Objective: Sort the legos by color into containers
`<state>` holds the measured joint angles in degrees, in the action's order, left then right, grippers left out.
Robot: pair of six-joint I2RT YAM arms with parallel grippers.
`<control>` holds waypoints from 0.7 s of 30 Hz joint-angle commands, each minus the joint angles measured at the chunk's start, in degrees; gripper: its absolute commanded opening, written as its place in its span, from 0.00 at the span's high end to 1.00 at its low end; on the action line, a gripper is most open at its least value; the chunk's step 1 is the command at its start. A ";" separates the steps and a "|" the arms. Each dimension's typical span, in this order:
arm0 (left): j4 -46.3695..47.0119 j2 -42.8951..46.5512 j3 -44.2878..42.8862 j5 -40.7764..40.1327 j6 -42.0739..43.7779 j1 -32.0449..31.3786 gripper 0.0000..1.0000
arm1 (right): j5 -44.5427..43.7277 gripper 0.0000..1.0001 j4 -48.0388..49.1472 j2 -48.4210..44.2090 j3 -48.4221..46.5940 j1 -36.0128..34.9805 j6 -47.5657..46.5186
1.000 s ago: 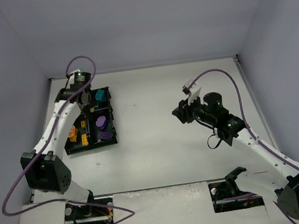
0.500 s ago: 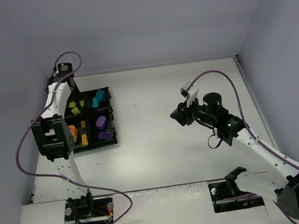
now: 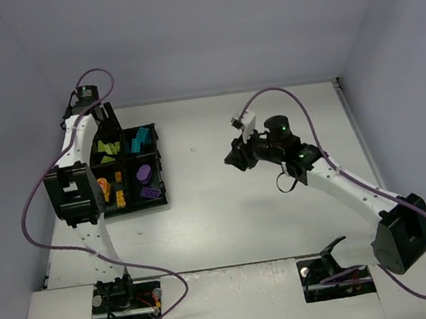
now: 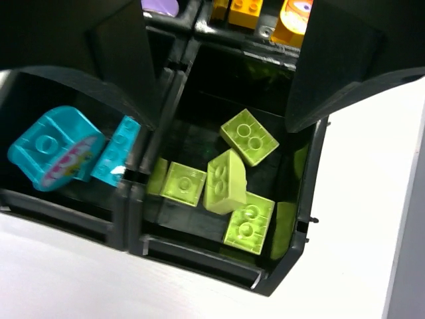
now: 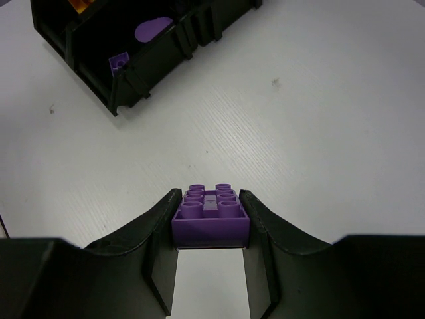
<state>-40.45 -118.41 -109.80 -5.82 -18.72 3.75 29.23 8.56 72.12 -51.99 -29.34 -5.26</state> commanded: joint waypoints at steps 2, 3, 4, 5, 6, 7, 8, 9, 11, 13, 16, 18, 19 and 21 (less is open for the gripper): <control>1.60 10.47 1.76 3.53 -1.13 -0.41 0.28 | 3.64 0.98 5.33 6.69 -8.29 -3.87 -3.62; 2.47 13.35 3.09 5.11 -1.58 -0.58 0.28 | 4.33 0.98 5.50 8.29 -9.52 -4.58 -4.06; 2.56 14.86 4.49 5.30 -2.28 -0.85 0.28 | 4.69 0.98 5.77 9.78 -12.23 -5.28 -5.10; 2.74 16.27 5.98 5.65 -3.68 -0.94 0.28 | 5.04 0.98 5.94 12.84 -13.57 -6.85 -5.81; 2.74 19.41 9.13 5.82 -4.30 -1.20 0.28 | 5.83 0.98 6.29 14.53 -14.88 -7.65 -6.43; 2.57 21.19 10.64 6.26 -5.00 -1.29 0.28 | 6.27 0.98 6.82 15.94 -17.42 -8.36 -7.04; 2.48 24.68 13.70 7.22 -5.97 -1.29 0.28 | 6.71 0.98 6.91 19.17 -18.84 -9.75 -8.27; 2.13 26.46 15.21 6.53 -6.24 -1.29 0.27 | 7.15 0.98 7.09 20.85 -21.90 -10.46 -8.71; 1.25 32.15 19.07 6.35 -6.50 -1.29 0.25 | 7.59 0.97 7.00 25.59 -25.17 -12.39 -10.20; 0.46 35.86 21.37 2.76 -6.76 -1.29 0.22 | 8.12 0.97 6.91 30.42 -29.90 -13.72 -11.17; -1.21 42.54 24.63 0.64 -6.85 -1.20 0.20 | 8.91 0.96 6.91 36.40 -34.48 -16.09 -12.06; -2.53 46.77 26.03 0.64 -6.77 -1.20 0.19 | 9.00 0.95 6.91 39.14 -38.44 -17.58 -12.93; -3.14 48.17 26.30 0.73 -6.85 -1.20 0.19 | 8.82 0.95 7.00 41.59 -39.67 -18.11 -13.20; -4.29 51.69 27.00 1.78 -7.21 -1.29 0.19 | 8.38 0.94 7.17 44.24 -43.45 -19.25 -13.46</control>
<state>-43.44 -71.00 -82.52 -3.33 -24.80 2.59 36.36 11.73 115.09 -89.56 -47.07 -16.67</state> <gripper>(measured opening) 0.804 0.336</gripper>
